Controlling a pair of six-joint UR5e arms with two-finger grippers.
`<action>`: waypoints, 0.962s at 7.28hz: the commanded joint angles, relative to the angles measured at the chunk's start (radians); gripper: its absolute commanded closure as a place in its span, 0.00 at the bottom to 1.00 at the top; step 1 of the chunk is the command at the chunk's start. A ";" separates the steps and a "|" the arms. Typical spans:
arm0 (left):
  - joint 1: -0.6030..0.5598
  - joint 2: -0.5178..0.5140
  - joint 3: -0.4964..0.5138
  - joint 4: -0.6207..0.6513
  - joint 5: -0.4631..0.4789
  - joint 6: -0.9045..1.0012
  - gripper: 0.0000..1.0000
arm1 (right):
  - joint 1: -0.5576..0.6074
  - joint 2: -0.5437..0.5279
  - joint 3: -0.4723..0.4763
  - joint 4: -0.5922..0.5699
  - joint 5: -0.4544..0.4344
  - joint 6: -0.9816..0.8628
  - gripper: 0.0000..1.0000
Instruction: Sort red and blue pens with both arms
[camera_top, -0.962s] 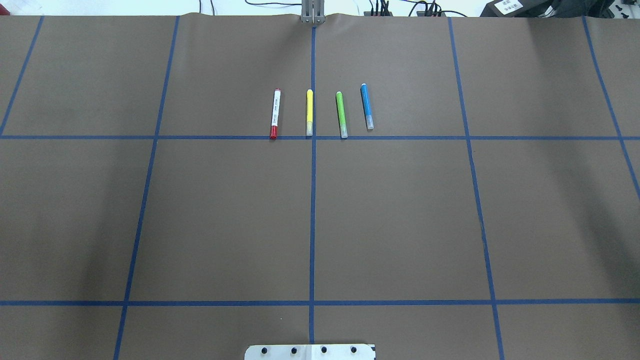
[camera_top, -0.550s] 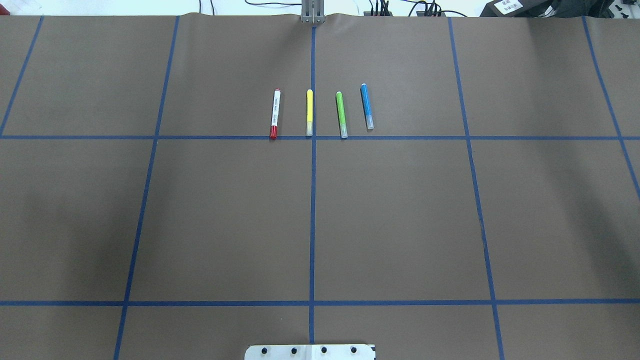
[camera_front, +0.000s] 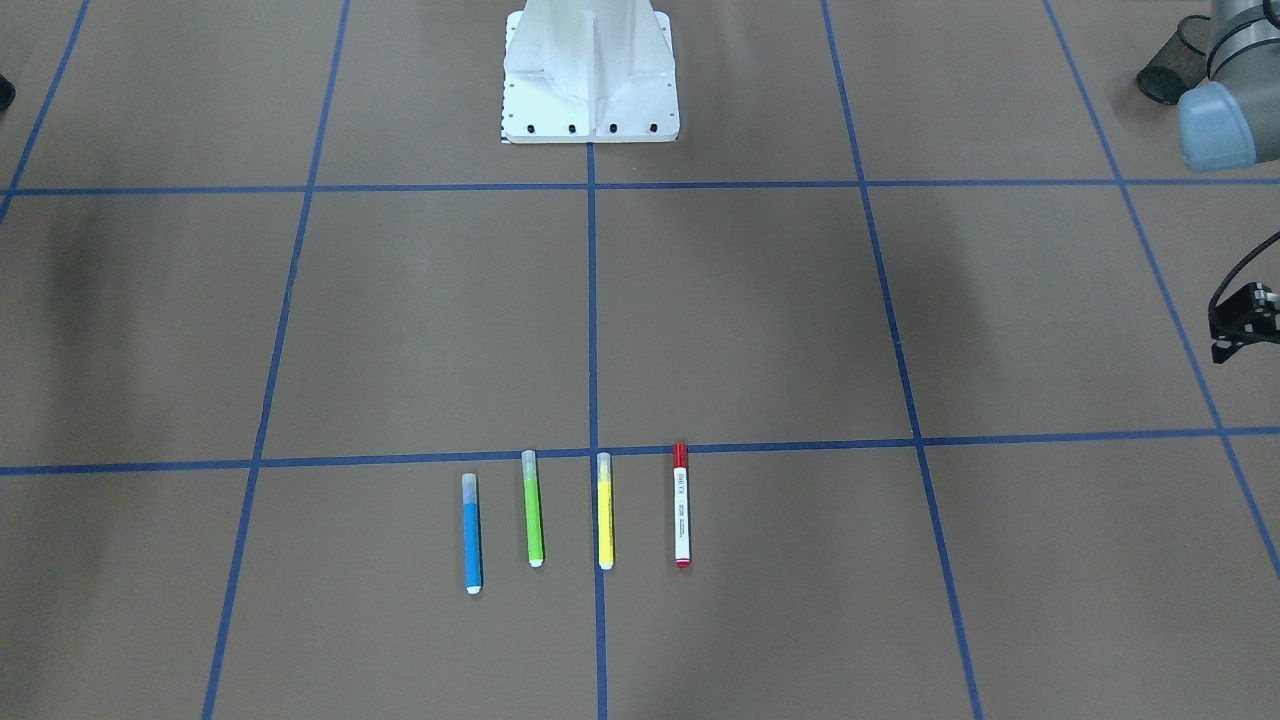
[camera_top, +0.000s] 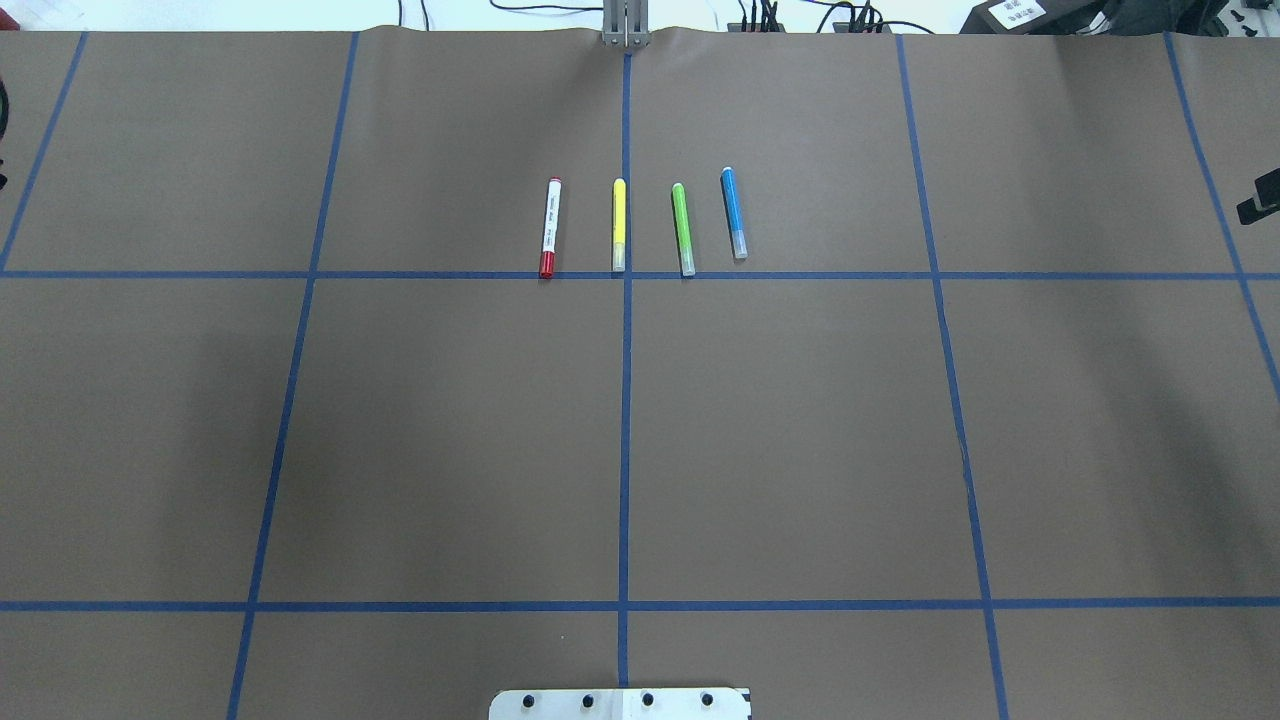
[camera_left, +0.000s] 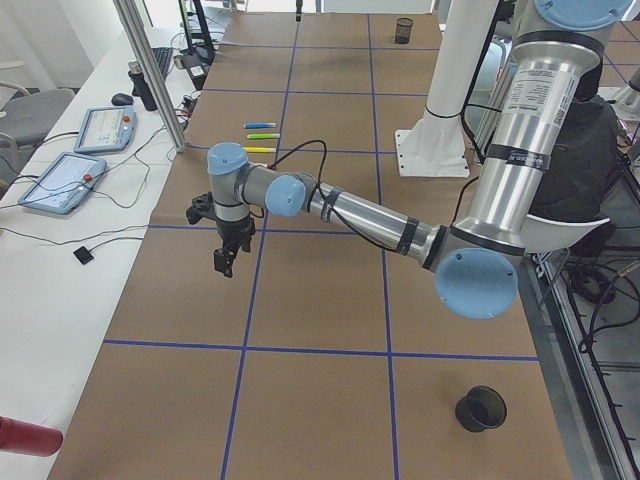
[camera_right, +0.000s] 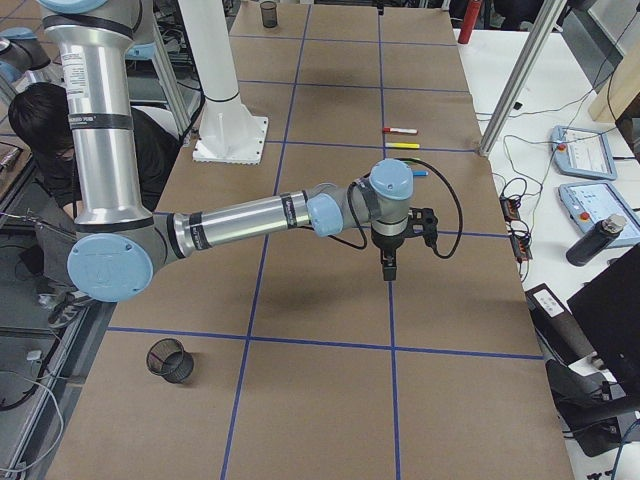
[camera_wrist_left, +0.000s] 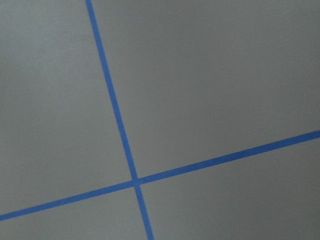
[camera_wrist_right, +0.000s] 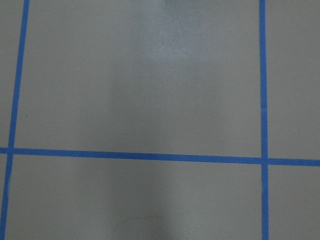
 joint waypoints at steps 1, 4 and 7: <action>0.140 -0.163 0.063 0.008 -0.005 -0.238 0.00 | -0.042 0.033 0.005 -0.006 0.015 0.035 0.00; 0.307 -0.407 0.212 -0.003 -0.003 -0.487 0.00 | -0.171 0.211 -0.012 -0.119 0.007 0.160 0.00; 0.392 -0.645 0.485 -0.148 0.005 -0.703 0.00 | -0.285 0.374 -0.070 -0.181 -0.123 0.234 0.00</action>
